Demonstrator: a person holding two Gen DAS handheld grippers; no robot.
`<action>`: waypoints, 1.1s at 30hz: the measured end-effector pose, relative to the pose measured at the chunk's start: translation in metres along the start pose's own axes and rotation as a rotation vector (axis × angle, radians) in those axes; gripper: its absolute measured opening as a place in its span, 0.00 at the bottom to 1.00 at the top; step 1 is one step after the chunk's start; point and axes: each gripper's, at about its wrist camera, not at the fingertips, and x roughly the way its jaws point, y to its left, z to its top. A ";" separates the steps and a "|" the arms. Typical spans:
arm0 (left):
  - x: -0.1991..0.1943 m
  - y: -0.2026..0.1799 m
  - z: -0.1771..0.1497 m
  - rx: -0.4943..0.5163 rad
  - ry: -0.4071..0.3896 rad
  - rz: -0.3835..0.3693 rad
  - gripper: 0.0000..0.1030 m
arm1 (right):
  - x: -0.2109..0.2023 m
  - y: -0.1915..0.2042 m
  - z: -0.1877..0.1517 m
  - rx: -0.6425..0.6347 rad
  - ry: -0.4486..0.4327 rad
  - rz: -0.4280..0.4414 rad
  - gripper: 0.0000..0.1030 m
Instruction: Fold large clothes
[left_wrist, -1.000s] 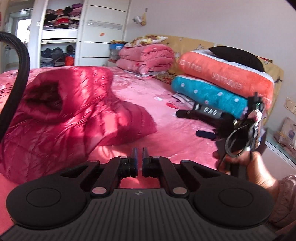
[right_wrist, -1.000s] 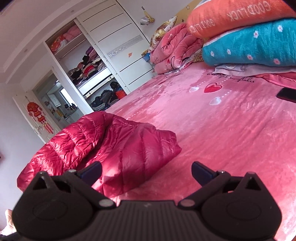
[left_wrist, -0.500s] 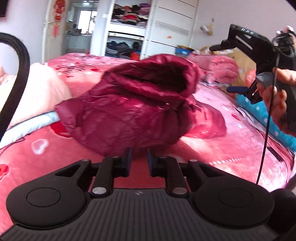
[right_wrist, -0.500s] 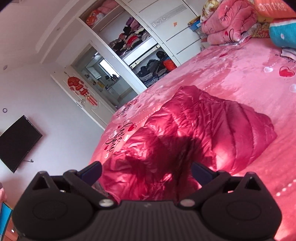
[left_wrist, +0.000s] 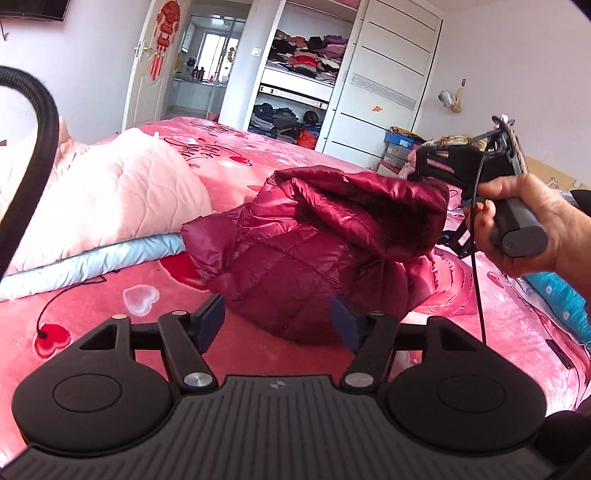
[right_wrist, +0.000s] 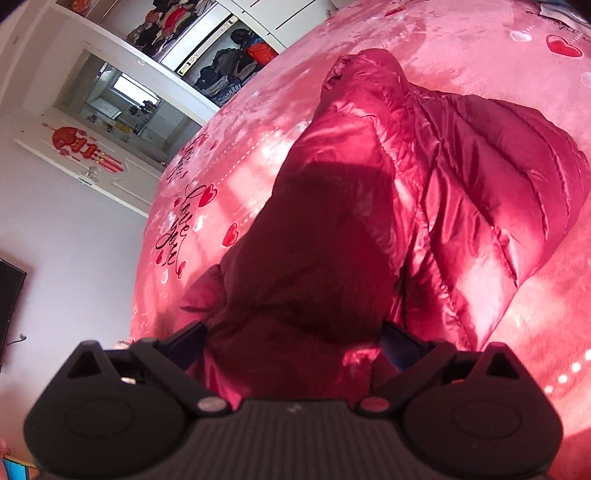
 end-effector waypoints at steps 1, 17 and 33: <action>0.001 -0.001 0.000 -0.002 0.001 0.003 0.79 | 0.002 -0.004 0.000 0.016 -0.010 -0.001 0.67; 0.007 -0.008 0.005 0.004 -0.031 0.028 0.92 | -0.141 -0.060 -0.018 -0.088 -0.210 0.215 0.03; 0.006 -0.030 0.008 0.077 -0.034 -0.093 1.00 | -0.319 -0.217 -0.065 -0.003 -0.406 -0.052 0.03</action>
